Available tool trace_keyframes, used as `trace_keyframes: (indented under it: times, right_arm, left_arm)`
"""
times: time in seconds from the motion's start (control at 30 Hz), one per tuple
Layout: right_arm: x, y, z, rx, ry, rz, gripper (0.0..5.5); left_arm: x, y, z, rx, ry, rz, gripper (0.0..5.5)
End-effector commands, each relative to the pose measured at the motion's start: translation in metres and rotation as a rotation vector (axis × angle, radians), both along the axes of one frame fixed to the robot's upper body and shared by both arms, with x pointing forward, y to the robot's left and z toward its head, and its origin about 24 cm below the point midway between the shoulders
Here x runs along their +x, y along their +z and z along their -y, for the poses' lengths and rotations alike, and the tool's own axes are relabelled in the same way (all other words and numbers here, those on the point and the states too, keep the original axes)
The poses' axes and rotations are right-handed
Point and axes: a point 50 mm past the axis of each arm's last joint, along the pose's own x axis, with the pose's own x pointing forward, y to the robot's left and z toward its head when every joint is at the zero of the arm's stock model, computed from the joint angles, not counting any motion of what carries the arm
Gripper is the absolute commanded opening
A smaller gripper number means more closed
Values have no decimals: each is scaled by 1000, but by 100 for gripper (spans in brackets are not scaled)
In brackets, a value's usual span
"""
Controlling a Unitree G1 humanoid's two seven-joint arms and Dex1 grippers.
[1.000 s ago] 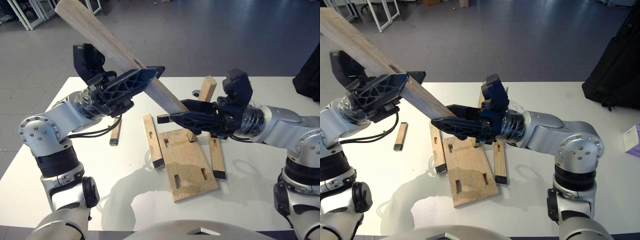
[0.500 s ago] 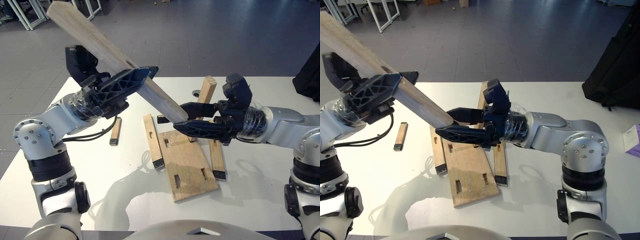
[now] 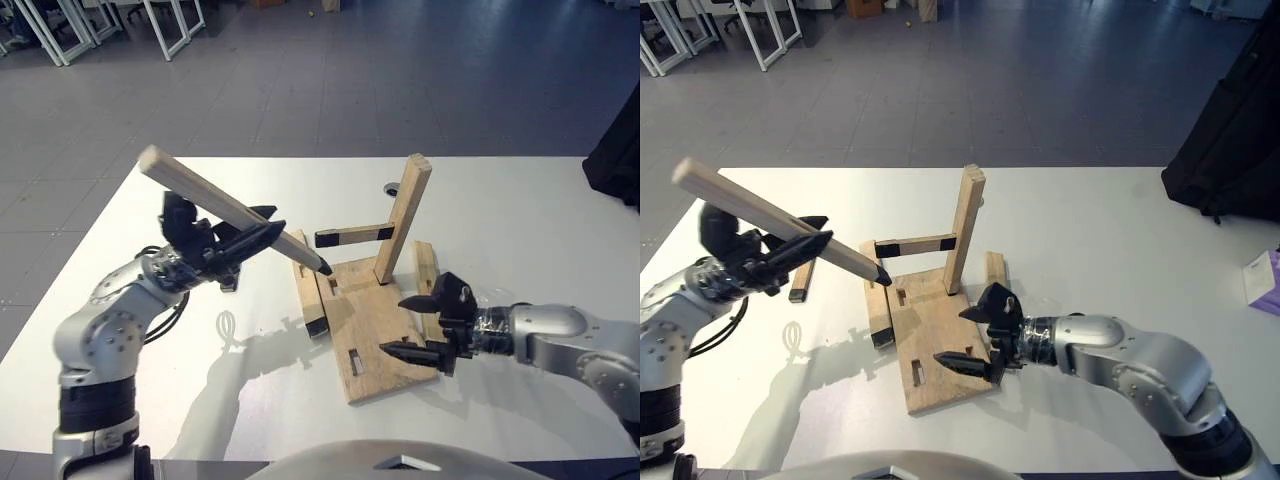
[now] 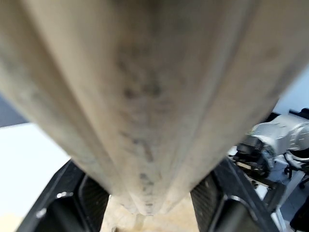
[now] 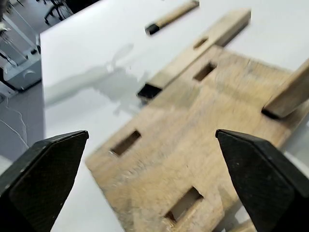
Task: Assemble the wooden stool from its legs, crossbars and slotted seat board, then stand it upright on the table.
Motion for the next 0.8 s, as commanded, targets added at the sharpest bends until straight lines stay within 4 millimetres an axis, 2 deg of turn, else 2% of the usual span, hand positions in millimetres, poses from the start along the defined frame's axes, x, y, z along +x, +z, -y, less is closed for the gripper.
trace_keyframes:
  times: [0.03,0.2,0.43,0.6,0.8]
  right_arm:
    - [4,-6,-5,-9,-17,52,486]
    - [0,-10,-10,-18,10,52,486]
    - [-11,-14,-13,-74,84,39,486]
    - [-11,-13,-12,-92,120,43,486]
    - [-10,-12,-11,-97,131,43,486]
  left_arm:
    - [12,-10,11,87,-71,80,204]
    - [18,-24,19,120,-119,106,204]
    - [23,-43,21,148,-99,106,204]
    - [24,-56,22,158,-78,87,204]
    - [23,-64,17,207,-141,50,204]
